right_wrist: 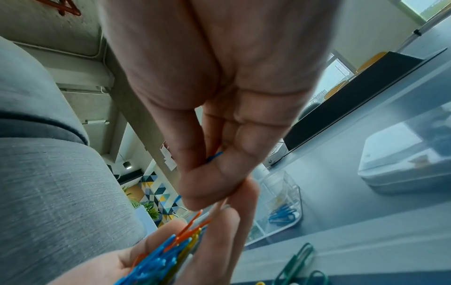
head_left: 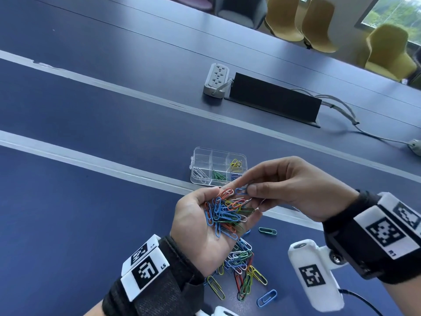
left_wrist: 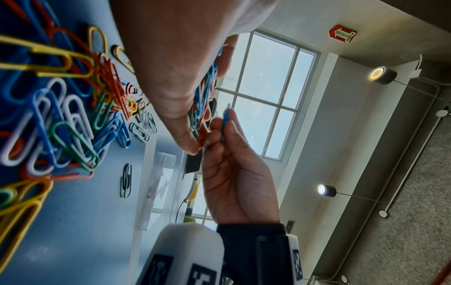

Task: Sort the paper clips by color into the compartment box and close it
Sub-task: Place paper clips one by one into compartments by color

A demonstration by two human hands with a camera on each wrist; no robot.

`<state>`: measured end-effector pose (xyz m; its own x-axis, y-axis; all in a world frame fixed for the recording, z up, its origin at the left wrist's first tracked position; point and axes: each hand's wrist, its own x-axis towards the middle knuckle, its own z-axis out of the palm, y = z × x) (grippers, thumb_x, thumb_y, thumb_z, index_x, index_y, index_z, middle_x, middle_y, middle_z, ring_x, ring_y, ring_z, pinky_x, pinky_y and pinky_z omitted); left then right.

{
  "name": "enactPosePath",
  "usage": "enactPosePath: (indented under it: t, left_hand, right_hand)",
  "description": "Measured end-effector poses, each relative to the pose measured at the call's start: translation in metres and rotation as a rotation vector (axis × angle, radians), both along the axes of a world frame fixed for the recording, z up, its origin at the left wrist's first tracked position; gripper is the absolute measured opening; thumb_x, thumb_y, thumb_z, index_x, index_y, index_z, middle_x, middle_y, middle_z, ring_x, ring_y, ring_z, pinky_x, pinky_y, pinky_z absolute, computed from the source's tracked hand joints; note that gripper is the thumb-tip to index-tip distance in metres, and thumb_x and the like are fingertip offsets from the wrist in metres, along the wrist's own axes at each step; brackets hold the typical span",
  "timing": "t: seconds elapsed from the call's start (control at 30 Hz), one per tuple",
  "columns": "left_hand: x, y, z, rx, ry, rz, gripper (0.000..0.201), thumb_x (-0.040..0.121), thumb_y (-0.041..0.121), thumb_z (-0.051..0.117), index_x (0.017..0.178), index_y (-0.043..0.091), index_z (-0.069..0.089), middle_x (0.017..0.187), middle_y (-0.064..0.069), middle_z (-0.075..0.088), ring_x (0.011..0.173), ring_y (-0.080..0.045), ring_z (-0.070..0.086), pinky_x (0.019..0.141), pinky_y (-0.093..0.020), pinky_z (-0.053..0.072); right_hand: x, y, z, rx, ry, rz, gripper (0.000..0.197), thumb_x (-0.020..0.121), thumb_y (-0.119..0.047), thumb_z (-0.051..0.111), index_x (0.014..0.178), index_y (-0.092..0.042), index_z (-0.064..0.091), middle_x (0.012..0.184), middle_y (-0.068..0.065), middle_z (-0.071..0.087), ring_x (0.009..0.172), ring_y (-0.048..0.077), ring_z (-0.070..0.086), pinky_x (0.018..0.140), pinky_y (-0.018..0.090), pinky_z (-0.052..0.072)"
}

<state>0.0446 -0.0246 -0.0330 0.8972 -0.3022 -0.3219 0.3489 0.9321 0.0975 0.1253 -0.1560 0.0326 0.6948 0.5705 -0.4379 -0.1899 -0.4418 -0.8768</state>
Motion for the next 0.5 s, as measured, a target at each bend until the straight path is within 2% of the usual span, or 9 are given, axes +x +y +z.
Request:
enactPosePath:
  t: [0.1,0.17,0.23,0.3,0.33,0.4,0.43,0.47,0.5]
  left_hand:
    - [0.001,0.0,0.0,0.017,0.043,0.009,0.051,0.084,0.019,0.032,0.113,-0.007,0.063,0.112,-0.026,0.066,0.101,-0.037,0.063,0.099,-0.048,0.041]
    - [0.001,0.001,0.0,0.043,0.066,0.011,0.048,0.084,0.019,0.034,0.113,-0.007,0.062,0.112,-0.027,0.066,0.098,-0.037,0.066,0.098,-0.05,0.041]
    - [0.001,0.001,0.0,0.055,0.069,0.0,0.047,0.085,0.018,0.034,0.114,-0.007,0.061,0.113,-0.027,0.065,0.103,-0.039,0.064,0.098,-0.051,0.041]
    - [0.0,0.001,0.0,0.053,0.075,0.001,0.047,0.086,0.019,0.033,0.113,-0.007,0.062,0.113,-0.027,0.065,0.11,-0.039,0.061,0.099,-0.051,0.041]
    - [0.0,0.001,0.001,0.048,0.074,0.005,0.046,0.087,0.019,0.033,0.11,-0.007,0.064,0.112,-0.027,0.066,0.11,-0.039,0.061,0.099,-0.052,0.041]
    - [0.0,0.001,0.001,0.035,0.064,0.024,0.046,0.088,0.019,0.033,0.095,-0.007,0.07,0.104,-0.024,0.069,0.103,-0.037,0.063,0.096,-0.05,0.043]
    - [0.0,0.001,0.002,0.025,0.059,0.034,0.045,0.087,0.018,0.034,0.086,-0.006,0.071,0.096,-0.023,0.07,0.094,-0.035,0.066,0.091,-0.047,0.047]
    - [0.001,0.001,0.003,0.017,0.059,0.038,0.044,0.087,0.018,0.034,0.077,-0.005,0.071,0.084,-0.021,0.069,0.08,-0.033,0.067,0.082,-0.04,0.052]
    - [0.001,0.001,0.004,0.027,0.067,0.039,0.044,0.086,0.018,0.035,0.069,-0.004,0.069,0.073,-0.018,0.067,0.066,-0.029,0.066,0.069,-0.033,0.055]
  right_hand:
    - [0.0,-0.001,0.002,0.087,0.108,-0.065,0.012,0.076,-0.001,0.066,0.087,-0.005,0.07,0.067,0.006,0.067,0.055,0.014,0.061,0.051,0.019,0.054]
    - [0.002,-0.001,0.004,0.171,0.213,-0.171,0.018,0.077,-0.002,0.054,0.07,-0.011,0.068,0.066,0.008,0.061,0.05,0.014,0.057,0.043,0.019,0.05]
    - [0.003,0.0,0.007,0.231,0.316,-0.243,0.019,0.073,-0.01,0.044,0.061,-0.013,0.059,0.062,0.005,0.05,0.044,0.013,0.046,0.035,0.018,0.037]
    - [0.0,0.005,0.012,0.203,0.348,-0.214,0.015,0.07,-0.022,0.044,0.059,-0.015,0.052,0.053,0.0,0.037,0.04,0.011,0.031,0.036,0.015,0.02]
    - [-0.003,0.008,0.011,0.128,0.298,-0.172,0.019,0.072,-0.027,0.046,0.059,-0.014,0.052,0.05,-0.002,0.031,0.038,0.01,0.025,0.036,0.014,0.016]
    - [-0.014,0.014,0.008,-0.064,0.042,-0.042,0.03,0.078,-0.033,0.06,0.069,-0.004,0.059,0.047,0.002,0.033,0.035,0.007,0.027,0.032,0.014,0.025]
    - [-0.021,0.018,0.006,-0.166,-0.13,0.043,0.032,0.078,-0.035,0.066,0.075,-0.003,0.062,0.05,0.007,0.042,0.036,0.006,0.034,0.033,0.019,0.036]
    - [-0.028,0.023,0.005,-0.263,-0.307,0.135,0.029,0.076,-0.037,0.069,0.077,-0.008,0.065,0.056,0.007,0.054,0.041,0.003,0.04,0.04,0.024,0.044]
    - [-0.034,0.025,0.001,-0.357,-0.469,0.212,0.025,0.074,-0.04,0.069,0.078,-0.015,0.066,0.063,0.0,0.062,0.045,0.003,0.044,0.048,0.024,0.043]
